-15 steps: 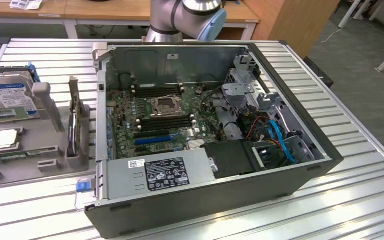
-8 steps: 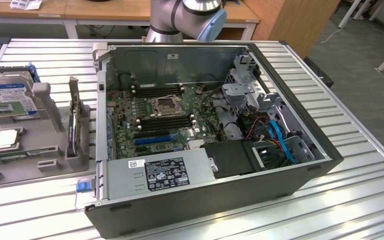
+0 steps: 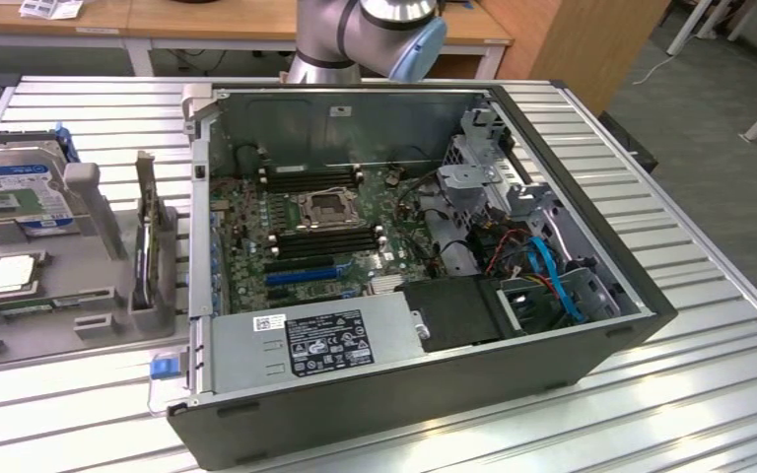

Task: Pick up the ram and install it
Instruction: 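Pick up the ram and move it above insertion slot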

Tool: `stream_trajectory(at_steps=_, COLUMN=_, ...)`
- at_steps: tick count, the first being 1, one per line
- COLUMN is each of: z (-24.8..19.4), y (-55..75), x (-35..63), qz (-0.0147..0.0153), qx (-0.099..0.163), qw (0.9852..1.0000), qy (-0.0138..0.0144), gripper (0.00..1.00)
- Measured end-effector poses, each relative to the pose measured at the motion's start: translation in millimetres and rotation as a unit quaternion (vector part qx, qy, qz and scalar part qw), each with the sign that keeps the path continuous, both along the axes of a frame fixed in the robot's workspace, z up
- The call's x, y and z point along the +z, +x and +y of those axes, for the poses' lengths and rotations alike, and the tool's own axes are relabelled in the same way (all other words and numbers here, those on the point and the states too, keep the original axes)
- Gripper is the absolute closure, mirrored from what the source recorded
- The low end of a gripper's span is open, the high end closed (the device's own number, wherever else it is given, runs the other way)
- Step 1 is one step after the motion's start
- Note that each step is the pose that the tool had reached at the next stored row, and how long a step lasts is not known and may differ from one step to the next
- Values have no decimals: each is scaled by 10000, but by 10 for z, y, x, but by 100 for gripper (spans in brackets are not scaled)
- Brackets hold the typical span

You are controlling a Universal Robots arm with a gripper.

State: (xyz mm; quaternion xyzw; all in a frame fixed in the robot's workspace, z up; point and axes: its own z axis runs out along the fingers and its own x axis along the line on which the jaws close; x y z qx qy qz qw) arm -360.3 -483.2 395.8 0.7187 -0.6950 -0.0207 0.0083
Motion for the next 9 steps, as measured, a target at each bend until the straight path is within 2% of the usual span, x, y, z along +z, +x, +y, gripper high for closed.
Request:
stream_trajectory(at_steps=5, z=0, y=0, x=55, qz=0, qx=0, qw=10000, qy=0, gripper=89)
stream_trajectory(at_steps=9, z=0, y=0, x=56, qz=0, qx=0, qw=10000, qy=1, gripper=89)
